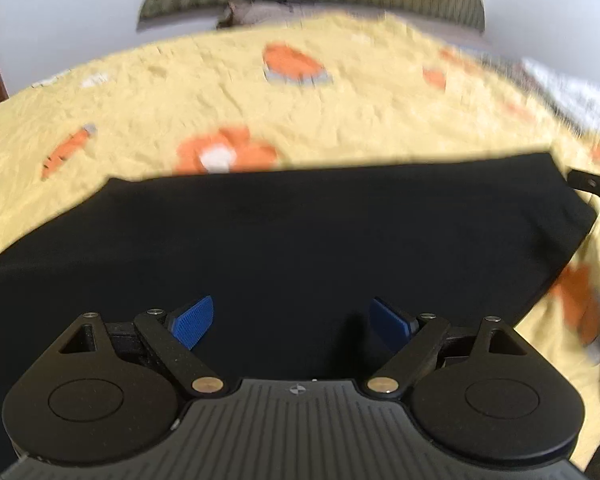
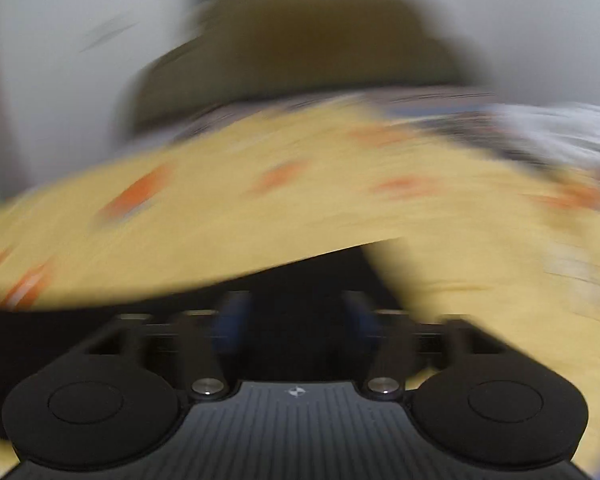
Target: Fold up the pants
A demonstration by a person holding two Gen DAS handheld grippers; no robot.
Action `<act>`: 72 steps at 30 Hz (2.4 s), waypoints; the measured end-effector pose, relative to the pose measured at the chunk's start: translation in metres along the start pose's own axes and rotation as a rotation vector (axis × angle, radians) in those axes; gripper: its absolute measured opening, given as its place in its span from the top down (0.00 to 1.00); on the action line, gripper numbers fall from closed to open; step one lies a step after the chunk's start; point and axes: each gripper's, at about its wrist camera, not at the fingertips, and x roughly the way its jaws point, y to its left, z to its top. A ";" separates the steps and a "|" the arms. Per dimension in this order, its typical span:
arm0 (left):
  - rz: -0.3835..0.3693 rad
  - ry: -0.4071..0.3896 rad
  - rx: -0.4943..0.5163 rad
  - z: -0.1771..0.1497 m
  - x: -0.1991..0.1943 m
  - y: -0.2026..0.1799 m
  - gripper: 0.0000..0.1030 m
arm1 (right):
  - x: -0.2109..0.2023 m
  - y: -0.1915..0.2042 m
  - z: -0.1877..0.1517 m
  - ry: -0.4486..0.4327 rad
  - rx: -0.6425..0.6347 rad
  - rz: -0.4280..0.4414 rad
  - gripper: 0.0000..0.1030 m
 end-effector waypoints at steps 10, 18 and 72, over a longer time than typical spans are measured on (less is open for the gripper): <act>-0.016 0.001 0.054 -0.017 -0.020 0.007 0.14 | 0.012 0.038 -0.022 0.183 -0.267 0.088 0.19; 0.083 0.037 0.042 0.003 0.013 0.020 0.08 | 0.072 0.015 0.003 0.234 -0.192 0.025 0.17; -0.055 -0.043 0.185 0.014 0.024 -0.083 0.09 | 0.016 -0.154 -0.062 -0.077 0.894 0.166 0.61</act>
